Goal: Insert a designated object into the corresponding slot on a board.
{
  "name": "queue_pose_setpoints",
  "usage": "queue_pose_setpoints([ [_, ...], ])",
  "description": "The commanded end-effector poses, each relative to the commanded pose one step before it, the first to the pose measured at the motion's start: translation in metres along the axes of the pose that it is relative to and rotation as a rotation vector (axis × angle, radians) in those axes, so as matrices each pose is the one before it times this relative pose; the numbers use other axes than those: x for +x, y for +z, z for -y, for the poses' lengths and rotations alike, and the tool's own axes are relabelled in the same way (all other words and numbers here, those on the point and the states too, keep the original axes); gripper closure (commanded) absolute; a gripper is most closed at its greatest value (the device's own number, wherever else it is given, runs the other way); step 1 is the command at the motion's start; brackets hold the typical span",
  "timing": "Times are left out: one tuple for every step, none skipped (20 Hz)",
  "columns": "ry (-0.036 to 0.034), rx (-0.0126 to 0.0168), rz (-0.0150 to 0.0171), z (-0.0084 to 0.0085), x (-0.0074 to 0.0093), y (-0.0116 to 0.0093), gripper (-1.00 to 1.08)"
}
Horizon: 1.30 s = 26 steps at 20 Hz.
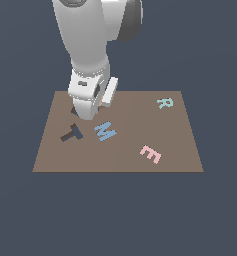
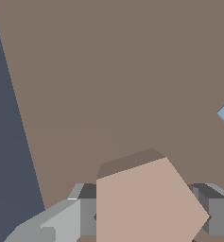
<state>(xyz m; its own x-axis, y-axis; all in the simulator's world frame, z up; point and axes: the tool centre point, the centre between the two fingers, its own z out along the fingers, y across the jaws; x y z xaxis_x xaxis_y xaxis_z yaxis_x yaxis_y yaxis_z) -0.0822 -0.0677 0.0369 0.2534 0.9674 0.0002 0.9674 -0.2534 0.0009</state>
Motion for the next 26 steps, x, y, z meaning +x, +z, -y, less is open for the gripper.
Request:
queue_pose_setpoints([
  [-0.06590, -0.00054, -0.00016, -0.00462, -0.01331, -0.00092, 1.08],
  [-0.02302, 0.00000, -0.00002, -0.00169, -0.00489, -0.00026, 1.08],
  [-0.02204, 0.00000, -0.00002, -0.00164, -0.00467, -0.00024, 1.08],
  [-0.02106, 0.00001, -0.00002, -0.00159, -0.00446, -0.00023, 1.08],
  [-0.02011, 0.00001, -0.00003, -0.00154, -0.00424, -0.00022, 1.08],
  [-0.01911, 0.00001, -0.00003, -0.00147, -0.00405, -0.00021, 1.08],
  [-0.01814, 0.00001, -0.00002, -0.00140, -0.00383, -0.00020, 1.08],
  [-0.01715, 0.00001, -0.00002, -0.00134, -0.00363, -0.00019, 1.08],
  [-0.01622, 0.00001, -0.00002, -0.00129, -0.00342, -0.00018, 1.08],
  [-0.01529, 0.00002, -0.00003, -0.00125, -0.00320, -0.00016, 1.08],
  [-0.01432, 0.00002, -0.00003, -0.00120, -0.00298, -0.00015, 1.08],
  [-0.01335, 0.00003, -0.00003, -0.00115, -0.00275, -0.00014, 1.08],
  [-0.01239, 0.00003, -0.00002, -0.00109, -0.00254, -0.00013, 1.08],
  [-0.01137, 0.00003, -0.00002, -0.00100, -0.00235, -0.00012, 1.08],
  [-0.01036, 0.00002, -0.00002, -0.00092, -0.00213, -0.00011, 1.08],
  [-0.00932, 0.00002, -0.00002, -0.00083, -0.00192, -0.00009, 1.08],
  [-0.00826, 0.00002, -0.00002, -0.00074, -0.00170, -0.00008, 1.08],
  [-0.00721, 0.00002, -0.00002, -0.00066, -0.00147, -0.00007, 1.08],
  [-0.00614, 0.00002, -0.00002, -0.00057, -0.00125, -0.00006, 1.08],
  [-0.00507, 0.00002, -0.00001, -0.00049, -0.00102, -0.00005, 1.08],
  [-0.00403, 0.00002, -0.00001, -0.00041, -0.00078, -0.00004, 1.08],
  [-0.00293, 0.00002, -0.00001, -0.00033, -0.00057, -0.00002, 1.08],
  [-0.00189, 0.00002, -0.00001, -0.00026, -0.00032, -0.00001, 1.08],
  [-0.00069, 0.00002, -0.00001, -0.00016, -0.00016, 0.00000, 1.08],
  [0.00000, 0.00000, 0.00000, -0.00016, 0.00028, 0.00000, 1.08],
  [0.00138, 0.00004, -0.00001, -0.00002, 0.00033, 0.00004, 1.08],
])
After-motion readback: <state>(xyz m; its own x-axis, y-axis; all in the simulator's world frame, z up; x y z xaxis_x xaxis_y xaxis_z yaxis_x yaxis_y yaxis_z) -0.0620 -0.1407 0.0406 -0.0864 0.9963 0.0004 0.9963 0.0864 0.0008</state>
